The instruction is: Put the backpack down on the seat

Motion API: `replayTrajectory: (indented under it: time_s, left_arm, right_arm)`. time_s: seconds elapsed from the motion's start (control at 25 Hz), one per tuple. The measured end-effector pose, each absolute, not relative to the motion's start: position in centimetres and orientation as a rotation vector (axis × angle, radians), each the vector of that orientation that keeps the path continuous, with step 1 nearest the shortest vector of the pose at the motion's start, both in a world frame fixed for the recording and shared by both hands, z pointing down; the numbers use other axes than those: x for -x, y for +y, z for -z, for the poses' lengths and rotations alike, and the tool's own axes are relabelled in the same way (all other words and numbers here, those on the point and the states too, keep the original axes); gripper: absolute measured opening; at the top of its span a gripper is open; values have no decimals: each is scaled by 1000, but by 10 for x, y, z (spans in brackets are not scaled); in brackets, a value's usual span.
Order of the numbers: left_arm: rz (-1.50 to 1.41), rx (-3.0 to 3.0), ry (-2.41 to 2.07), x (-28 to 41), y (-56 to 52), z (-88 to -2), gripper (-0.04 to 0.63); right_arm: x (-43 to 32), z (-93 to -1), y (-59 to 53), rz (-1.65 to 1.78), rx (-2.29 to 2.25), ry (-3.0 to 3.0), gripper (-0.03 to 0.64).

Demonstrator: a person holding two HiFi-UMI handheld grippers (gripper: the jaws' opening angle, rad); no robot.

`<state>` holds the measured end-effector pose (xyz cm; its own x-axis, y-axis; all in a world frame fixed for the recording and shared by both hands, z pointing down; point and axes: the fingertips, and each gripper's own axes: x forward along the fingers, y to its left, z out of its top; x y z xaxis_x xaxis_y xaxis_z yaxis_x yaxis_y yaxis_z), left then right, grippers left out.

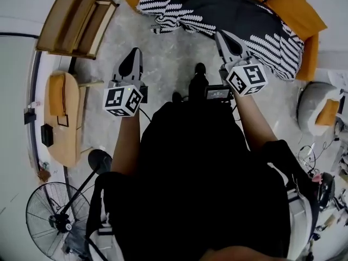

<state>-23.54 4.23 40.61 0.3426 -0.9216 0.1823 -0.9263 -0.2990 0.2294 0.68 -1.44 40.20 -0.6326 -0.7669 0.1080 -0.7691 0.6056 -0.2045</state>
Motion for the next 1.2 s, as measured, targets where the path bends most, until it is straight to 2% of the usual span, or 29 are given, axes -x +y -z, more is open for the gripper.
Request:
replayTrajectory:
  time_s: [0.68,1.2]
  left_arm:
    - [16,-2343,-1545,215,79,-425,15]
    - [-106,-2388,-1644,146,82,-440,15]
  right_arm:
    - [-25,-410,48,-381,-1412,-2731,32]
    - [-70,-416,39,-395,-1369,-2743,32]
